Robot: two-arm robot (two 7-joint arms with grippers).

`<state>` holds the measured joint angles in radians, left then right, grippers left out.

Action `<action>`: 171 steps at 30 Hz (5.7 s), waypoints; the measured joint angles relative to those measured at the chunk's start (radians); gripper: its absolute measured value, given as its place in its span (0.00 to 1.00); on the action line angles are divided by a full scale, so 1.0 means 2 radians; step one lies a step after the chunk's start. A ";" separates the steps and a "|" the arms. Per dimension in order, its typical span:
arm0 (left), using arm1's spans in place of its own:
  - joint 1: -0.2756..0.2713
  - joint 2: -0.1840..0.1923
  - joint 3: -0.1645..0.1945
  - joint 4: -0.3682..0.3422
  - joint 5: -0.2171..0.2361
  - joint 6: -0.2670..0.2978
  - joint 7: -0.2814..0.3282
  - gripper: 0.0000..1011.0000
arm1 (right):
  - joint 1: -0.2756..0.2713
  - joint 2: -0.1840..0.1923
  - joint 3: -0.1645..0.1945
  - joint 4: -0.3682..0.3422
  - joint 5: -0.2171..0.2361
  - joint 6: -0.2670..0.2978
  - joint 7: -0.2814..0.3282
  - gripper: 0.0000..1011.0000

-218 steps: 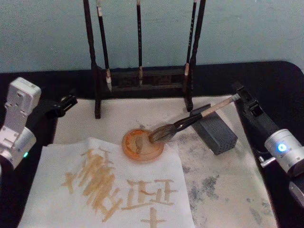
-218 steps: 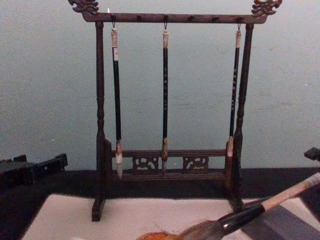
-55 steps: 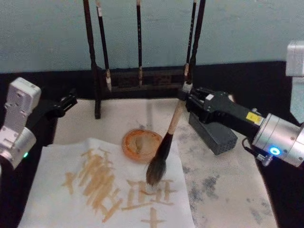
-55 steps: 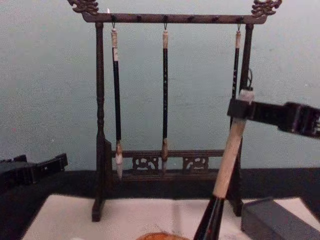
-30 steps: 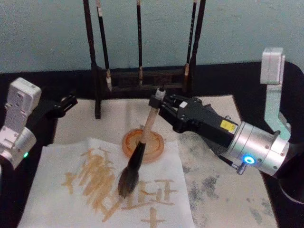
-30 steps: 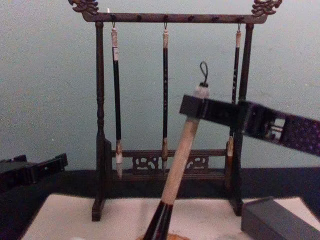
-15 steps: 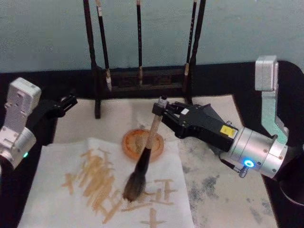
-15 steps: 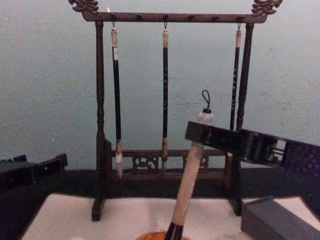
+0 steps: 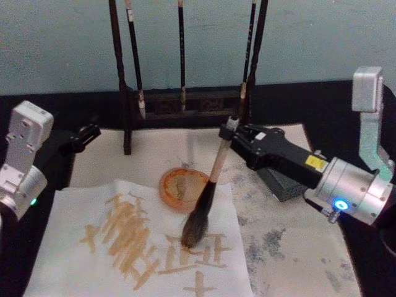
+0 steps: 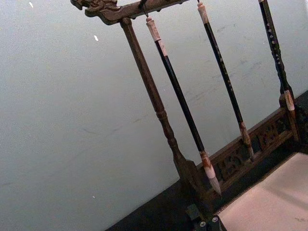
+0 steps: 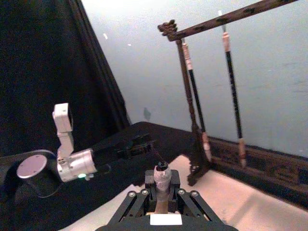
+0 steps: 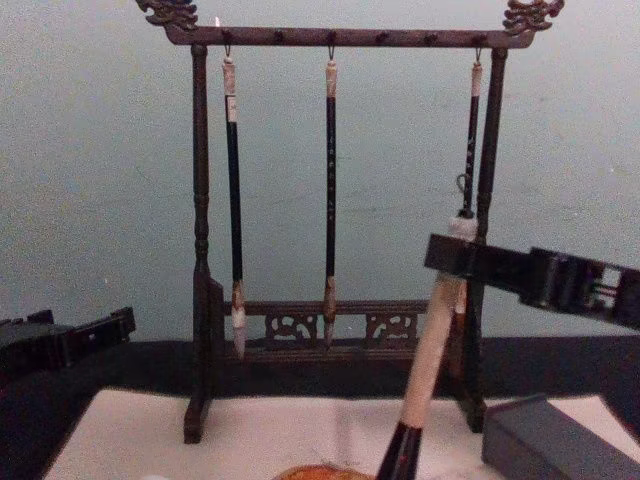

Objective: Pick up the brush from the inkstone, write on the paper, then place the brush back to its original position.

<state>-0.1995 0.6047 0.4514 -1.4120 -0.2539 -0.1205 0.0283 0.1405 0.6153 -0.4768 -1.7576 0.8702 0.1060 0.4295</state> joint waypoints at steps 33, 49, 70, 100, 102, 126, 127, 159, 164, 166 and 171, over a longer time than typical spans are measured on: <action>0.000 0.000 0.000 0.000 0.000 0.000 0.000 0.99 | 0.003 -0.022 -0.026 -0.034 0.006 0.009 0.002 0.17; 0.000 0.000 0.000 0.000 0.000 0.000 0.000 0.99 | -0.009 -0.012 -0.017 -0.012 0.000 0.006 -0.002 0.17; 0.000 0.000 0.000 0.000 0.000 0.000 0.000 0.99 | -0.022 0.004 0.019 -0.010 0.013 0.001 -0.007 0.17; 0.000 0.000 0.000 0.000 0.000 0.000 0.000 0.99 | -0.024 -0.038 0.097 -0.019 0.190 0.015 -0.100 0.17; 0.000 0.000 0.000 0.000 0.000 0.000 0.000 0.99 | -0.024 -0.039 0.102 -0.014 0.205 0.018 -0.105 0.17; 0.000 0.000 0.000 0.000 0.000 0.000 0.000 0.99 | -0.024 -0.088 0.120 0.113 0.372 0.032 -0.134 0.17; 0.000 0.000 0.000 0.000 0.000 0.000 0.000 0.99 | -0.023 -0.088 0.119 0.116 0.373 0.031 -0.134 0.17; 0.000 0.000 0.000 0.000 0.000 0.000 0.000 0.99 | 0.031 -0.075 0.068 0.218 0.391 0.028 -0.124 0.17; 0.000 0.000 0.000 0.000 0.000 0.000 0.000 0.99 | 0.038 -0.076 0.062 0.223 0.395 0.023 -0.124 0.17; 0.000 0.000 0.000 0.000 0.000 0.000 0.000 0.99 | 0.041 -0.076 0.059 0.225 0.397 0.021 -0.123 0.17; 0.000 0.000 0.000 0.000 0.000 0.000 0.000 0.99 | 0.046 -0.078 0.054 0.231 0.401 0.017 -0.124 0.17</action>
<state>-0.1996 0.6047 0.4513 -1.4120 -0.2539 -0.1205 0.0283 0.2334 0.4597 -0.3692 -1.2964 1.6716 0.1398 0.1814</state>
